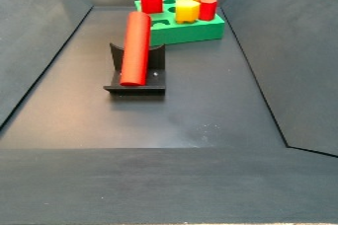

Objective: Pick up the round object. Move up. Place the round object on the fixture. Regrasp the round object. Move to above the board. Insert the round object.
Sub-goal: Regrasp the round object.

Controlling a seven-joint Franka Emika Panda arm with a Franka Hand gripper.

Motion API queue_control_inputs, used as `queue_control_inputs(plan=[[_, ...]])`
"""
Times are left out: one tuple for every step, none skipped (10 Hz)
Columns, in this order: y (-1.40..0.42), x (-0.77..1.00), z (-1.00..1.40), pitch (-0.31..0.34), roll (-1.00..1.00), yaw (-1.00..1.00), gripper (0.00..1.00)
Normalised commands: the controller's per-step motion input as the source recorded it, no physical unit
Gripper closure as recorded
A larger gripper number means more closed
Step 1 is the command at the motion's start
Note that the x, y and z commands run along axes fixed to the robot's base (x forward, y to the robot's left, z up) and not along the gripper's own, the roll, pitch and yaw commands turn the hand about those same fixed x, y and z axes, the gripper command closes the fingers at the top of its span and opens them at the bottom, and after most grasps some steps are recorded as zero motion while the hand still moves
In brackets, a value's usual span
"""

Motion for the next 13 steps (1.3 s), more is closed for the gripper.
queue_control_inputs(plan=[[0.05,0.03,-1.0,-0.01,0.18,0.25,0.0],[0.05,0.04,-1.0,-0.024,0.17,0.22,0.0],[0.04,0.05,-1.0,-0.049,0.17,0.19,0.0],[0.04,0.06,-1.0,-0.092,0.13,0.15,0.0],[0.03,0.07,-1.0,-0.118,0.11,0.11,0.0],[0.03,0.08,-1.0,-0.133,0.08,0.06,0.0],[0.03,0.09,-1.0,-0.13,0.07,0.03,0.0],[0.02,0.09,-1.0,-0.118,0.07,0.0,0.0],[0.02,0.1,-1.0,-0.107,0.06,-0.02,0.0],[0.01,0.1,-0.91,-0.079,0.06,-0.04,0.0],[0.01,0.09,-0.8,-0.069,0.06,-0.04,0.0],[0.0,0.08,-0.52,-0.027,0.06,-0.04,0.0],[0.0,0.07,-0.36,-0.004,0.06,-0.04,0.0]])
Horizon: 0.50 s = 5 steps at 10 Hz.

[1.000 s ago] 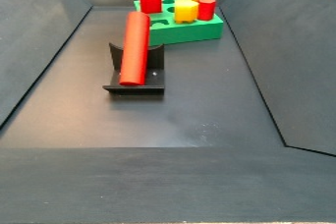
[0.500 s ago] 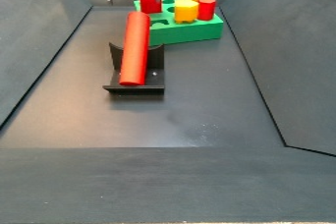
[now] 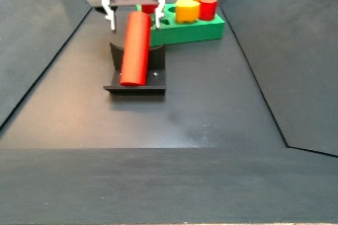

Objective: Pick up the round object. Move up. Place the round object on the fixture. Regrasp the round object. Move to above the board. Insert the round object.
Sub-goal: Regrasp the round object, then move to above the board.

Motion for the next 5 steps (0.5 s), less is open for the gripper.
queue_control_inputs(plan=[[0.0,0.07,-0.21,0.012,0.06,-0.03,0.0],[0.0,0.0,0.0,0.0,0.0,0.0,1.0],[-0.21,0.14,1.0,-0.166,-0.42,-0.39,1.0],[-0.21,0.13,1.0,-0.149,-0.41,-0.38,1.0],[-0.18,0.11,1.0,-0.076,-0.36,-0.34,1.0]])
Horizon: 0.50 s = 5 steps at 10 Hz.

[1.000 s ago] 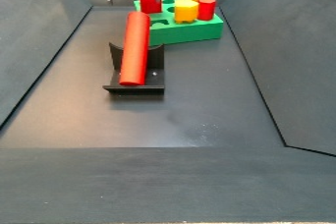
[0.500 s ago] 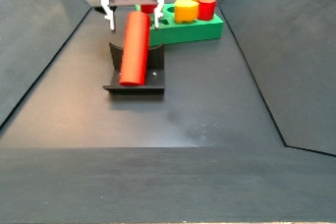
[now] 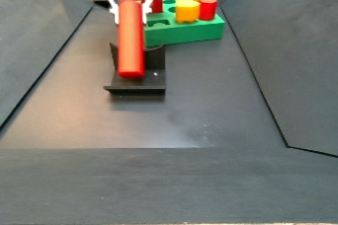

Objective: Pick up the round object. Move up. Place the round object on the fixture. Regrasp the round object. Move to above the board. Insert the round object.
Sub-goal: Move to above the board.

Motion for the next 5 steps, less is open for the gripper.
queue_control_inputs(plan=[[-0.16,0.08,1.0,0.007,-0.28,-0.29,1.0],[-0.15,0.07,1.0,0.046,-0.24,-0.25,1.0],[-0.14,0.06,1.0,0.111,-0.17,-0.19,1.0],[-0.12,0.05,1.0,0.143,-0.14,-0.14,1.0],[-0.11,0.04,1.0,0.172,-0.1,-0.07,1.0]])
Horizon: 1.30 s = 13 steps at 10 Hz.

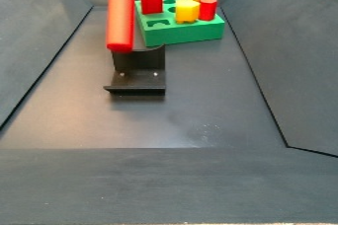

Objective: Pick up the round object. Move up. Place the round object on the fixture. Regrasp the round object. Move to above the board. Insert the round object.
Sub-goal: Move to above the board.

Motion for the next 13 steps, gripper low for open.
queue_control_inputs(plan=[[-0.11,0.04,1.0,0.185,-0.08,-0.04,1.0],[-0.09,0.04,1.0,0.199,-0.05,0.01,1.0],[-0.09,0.05,1.0,0.202,-0.03,0.05,1.0],[-0.06,0.04,0.8,0.2,-0.02,0.09,1.0],[-0.04,0.04,0.63,0.183,-0.02,0.11,1.0],[-0.03,0.03,0.41,0.152,-0.02,0.13,1.0],[-0.02,0.03,0.3,0.136,-0.02,0.13,1.0],[-0.98,-1.0,0.55,0.057,-1.0,0.02,1.0],[-0.97,-1.0,0.54,0.039,-1.0,0.02,1.0],[-0.86,-1.0,0.52,-0.004,-1.0,0.03,1.0],[-0.84,-1.0,0.49,-0.014,-1.0,0.03,1.0],[-0.81,-1.0,0.49,-0.029,-1.0,0.03,1.0],[-0.75,-0.98,0.47,-0.038,-1.0,0.03,1.0]])
